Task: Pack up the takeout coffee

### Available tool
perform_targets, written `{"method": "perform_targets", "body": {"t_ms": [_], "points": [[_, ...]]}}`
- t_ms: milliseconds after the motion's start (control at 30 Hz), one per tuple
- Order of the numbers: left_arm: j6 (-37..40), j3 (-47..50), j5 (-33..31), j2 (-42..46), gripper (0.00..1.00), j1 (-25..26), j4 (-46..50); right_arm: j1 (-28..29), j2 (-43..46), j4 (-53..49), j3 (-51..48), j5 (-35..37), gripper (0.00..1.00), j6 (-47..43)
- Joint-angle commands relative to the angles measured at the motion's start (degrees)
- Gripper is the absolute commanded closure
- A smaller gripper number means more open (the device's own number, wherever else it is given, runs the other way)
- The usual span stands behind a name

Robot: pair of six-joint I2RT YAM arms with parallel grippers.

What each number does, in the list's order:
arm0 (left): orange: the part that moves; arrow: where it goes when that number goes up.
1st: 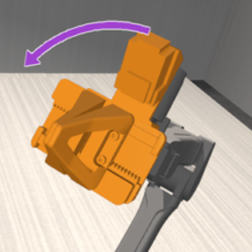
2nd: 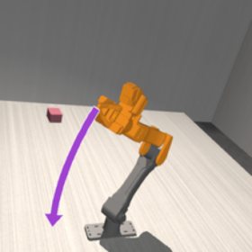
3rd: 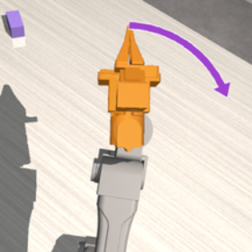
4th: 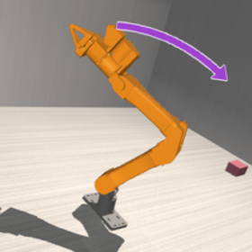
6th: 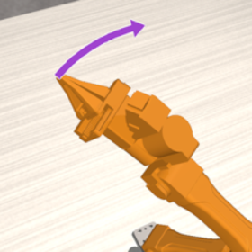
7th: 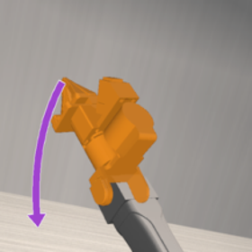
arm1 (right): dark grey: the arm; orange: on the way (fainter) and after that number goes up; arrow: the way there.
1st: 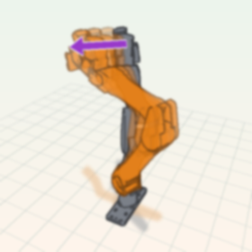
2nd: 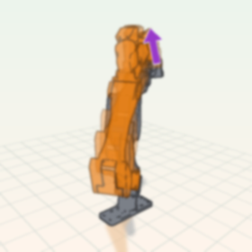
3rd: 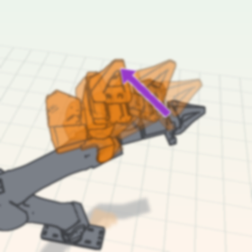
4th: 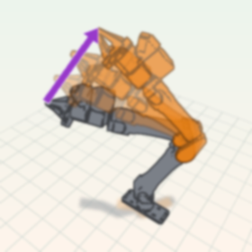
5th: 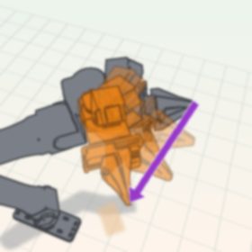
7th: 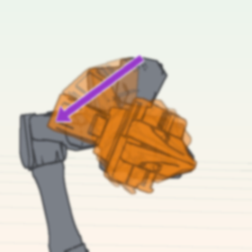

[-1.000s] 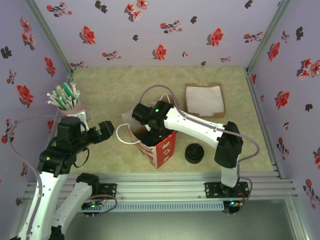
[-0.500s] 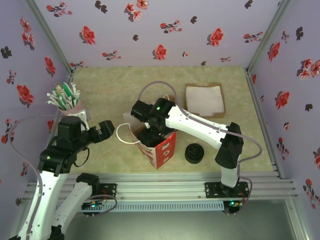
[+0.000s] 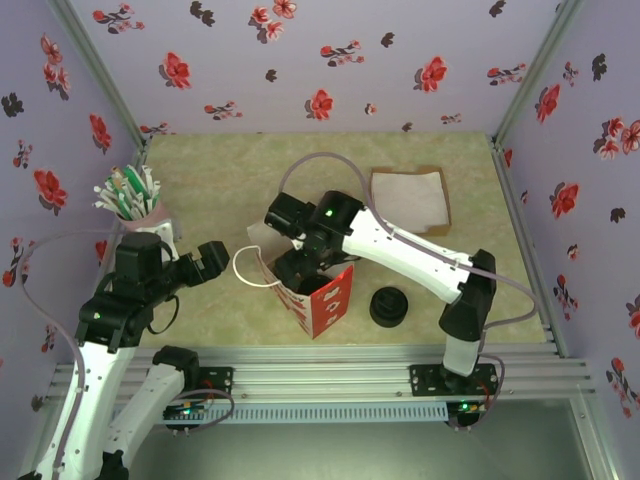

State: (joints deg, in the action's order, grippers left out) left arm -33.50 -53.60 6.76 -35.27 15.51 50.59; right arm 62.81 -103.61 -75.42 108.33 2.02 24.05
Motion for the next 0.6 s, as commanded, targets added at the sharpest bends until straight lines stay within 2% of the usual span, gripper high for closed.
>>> {"method": "perform_targets", "body": {"t_ms": [0, 567], "points": [[0.02, -1.84, 1.36, 0.59, 0.01, 0.35, -1.12, 0.39, 2.98, 0.24, 1.48, 1.49, 0.01, 1.16], [0.17, -4.60, 2.72, 0.57, 0.01, 0.38, -1.04, 0.48, 8.85, 4.76, 1.24, 0.97, 0.01, 1.78]]}}
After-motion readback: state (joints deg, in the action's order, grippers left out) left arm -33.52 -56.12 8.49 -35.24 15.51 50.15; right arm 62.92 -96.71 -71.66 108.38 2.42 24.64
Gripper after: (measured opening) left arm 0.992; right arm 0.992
